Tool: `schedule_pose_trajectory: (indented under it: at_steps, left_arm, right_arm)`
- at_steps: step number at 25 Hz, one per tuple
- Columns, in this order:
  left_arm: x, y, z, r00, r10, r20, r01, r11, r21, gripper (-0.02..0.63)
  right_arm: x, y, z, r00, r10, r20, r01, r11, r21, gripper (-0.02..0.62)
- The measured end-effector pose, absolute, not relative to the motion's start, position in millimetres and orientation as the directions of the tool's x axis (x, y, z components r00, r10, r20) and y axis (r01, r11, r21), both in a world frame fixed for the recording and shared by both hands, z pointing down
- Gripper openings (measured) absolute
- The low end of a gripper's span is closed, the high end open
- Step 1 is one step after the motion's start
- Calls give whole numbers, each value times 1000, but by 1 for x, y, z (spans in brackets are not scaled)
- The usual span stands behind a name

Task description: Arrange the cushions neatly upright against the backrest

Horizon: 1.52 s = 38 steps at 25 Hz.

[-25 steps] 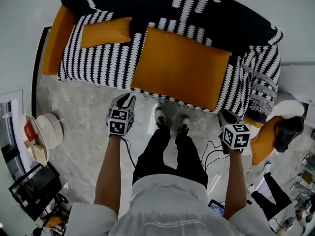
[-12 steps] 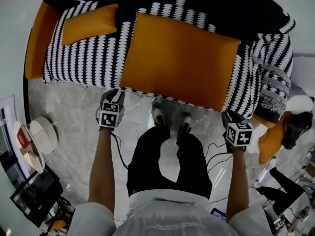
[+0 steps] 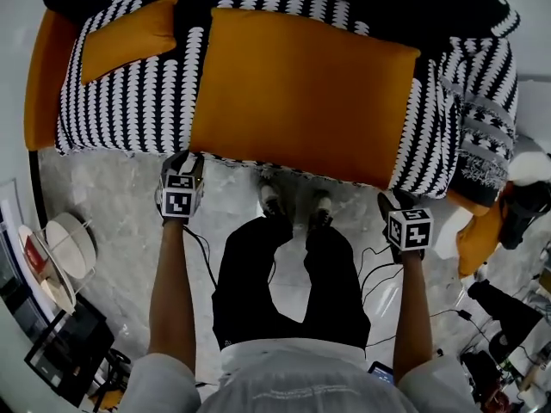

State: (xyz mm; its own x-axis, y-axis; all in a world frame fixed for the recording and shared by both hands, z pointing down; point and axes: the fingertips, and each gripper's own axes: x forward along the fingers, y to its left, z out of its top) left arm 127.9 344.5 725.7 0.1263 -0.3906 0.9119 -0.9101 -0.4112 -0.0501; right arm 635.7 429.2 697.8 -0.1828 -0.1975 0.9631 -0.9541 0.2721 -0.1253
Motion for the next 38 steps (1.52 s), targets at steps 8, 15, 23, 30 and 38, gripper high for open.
schedule_pose_trajectory:
  at_steps: [8, 15, 23, 30, 38]
  left_arm:
    - [131, 336, 736, 115, -367, 923, -907, -418, -54, 140]
    - [134, 332, 731, 154, -347, 925, -947, -317, 39, 59]
    - [133, 320, 699, 210, -323, 923, -955, -269, 123, 31]
    - [132, 306, 673, 221, -271, 937, -934, -335, 124, 28]
    - [141, 276, 632, 185, -289, 939, -945, -314, 90, 25]
  right_arm:
    - [638, 425, 715, -165, -185, 969, -959, 261, -114, 150]
    - [632, 422, 707, -139, -139, 981, -958, 269, -98, 55]
    - [627, 409, 661, -70, -103, 992, -971, 235, -44, 49]
    - [626, 388, 624, -37, -112, 993, -968, 249, -8, 49]
    - [634, 353, 591, -71, -132, 989, -967, 254, -36, 49]
